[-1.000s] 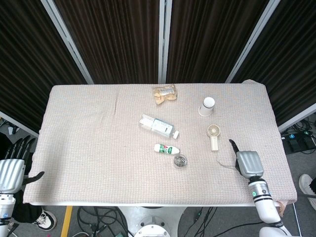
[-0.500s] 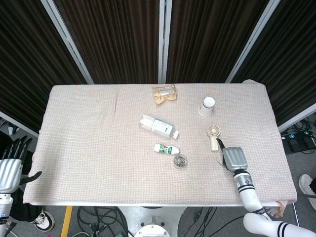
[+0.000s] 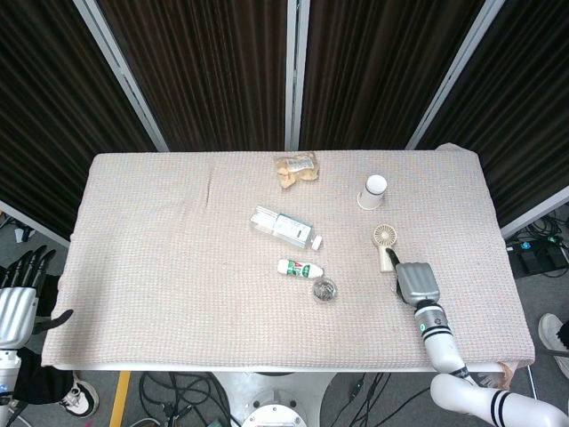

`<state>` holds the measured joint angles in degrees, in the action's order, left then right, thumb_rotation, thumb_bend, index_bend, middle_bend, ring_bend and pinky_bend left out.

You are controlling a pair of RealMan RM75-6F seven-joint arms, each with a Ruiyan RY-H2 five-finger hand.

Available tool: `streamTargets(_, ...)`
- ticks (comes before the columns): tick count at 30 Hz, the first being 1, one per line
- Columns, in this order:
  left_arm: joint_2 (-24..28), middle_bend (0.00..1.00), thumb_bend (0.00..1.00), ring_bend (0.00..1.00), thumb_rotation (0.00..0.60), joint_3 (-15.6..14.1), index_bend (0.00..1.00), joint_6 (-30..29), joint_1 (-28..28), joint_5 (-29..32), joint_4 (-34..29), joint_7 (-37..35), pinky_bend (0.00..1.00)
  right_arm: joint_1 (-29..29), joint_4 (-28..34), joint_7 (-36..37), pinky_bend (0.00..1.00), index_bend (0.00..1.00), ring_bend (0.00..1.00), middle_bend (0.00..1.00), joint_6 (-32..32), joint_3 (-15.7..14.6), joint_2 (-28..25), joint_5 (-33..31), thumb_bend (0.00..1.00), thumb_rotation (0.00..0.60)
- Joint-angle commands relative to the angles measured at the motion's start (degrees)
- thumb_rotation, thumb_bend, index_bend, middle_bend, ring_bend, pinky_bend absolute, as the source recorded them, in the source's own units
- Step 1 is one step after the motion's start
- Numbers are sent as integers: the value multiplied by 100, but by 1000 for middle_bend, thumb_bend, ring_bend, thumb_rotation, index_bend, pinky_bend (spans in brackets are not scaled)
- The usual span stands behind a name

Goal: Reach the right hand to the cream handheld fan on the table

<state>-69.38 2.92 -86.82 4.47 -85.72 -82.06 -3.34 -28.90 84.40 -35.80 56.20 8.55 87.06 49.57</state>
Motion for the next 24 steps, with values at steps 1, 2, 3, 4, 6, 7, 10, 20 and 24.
streamTargets(1,-2,0,32,0,600,-2,37,8,0,4,2,-1,127,-37,-1,15,760,0,819,870,3,-11,-3,-38,1000,600)
streamTargets(2,-4,0,32,0,600,2,37,11,4,6,0,3,127,-52,0,29,760,0,819,870,10,-13,-5,-49,1000,600)
streamTargets(3,-5,0,32,0,600,5,37,9,6,6,-5,6,127,-64,1,38,760,0,819,870,17,-14,-6,-54,1000,600)
streamTargets(4,-5,0,32,0,600,6,37,5,5,4,-10,7,127,-75,2,42,760,0,819,870,23,-20,-9,-59,1000,600)
streamTargets(6,-1,0,32,0,600,6,38,-10,4,-10,-22,20,127,-98,14,43,760,0,819,870,46,-34,-21,-72,1000,600)
streamTargets(7,2,0,32,0,600,5,38,-14,4,-15,-27,26,127,-105,19,44,760,0,819,870,57,-41,-26,-79,1000,600)
streamTargets(10,16,0,32,0,600,4,37,-22,0,-18,-43,35,127,-126,29,48,760,0,819,870,78,-69,-39,-114,1000,600)
streamTargets(20,11,0,32,0,600,5,37,-2,8,-12,-46,56,127,-217,-48,66,760,0,819,870,41,-157,-14,-256,1000,600)
streamTargets(24,12,0,32,0,600,5,37,-9,9,-20,-42,45,127,-250,-59,81,760,0,819,870,37,-185,-5,-288,1000,600)
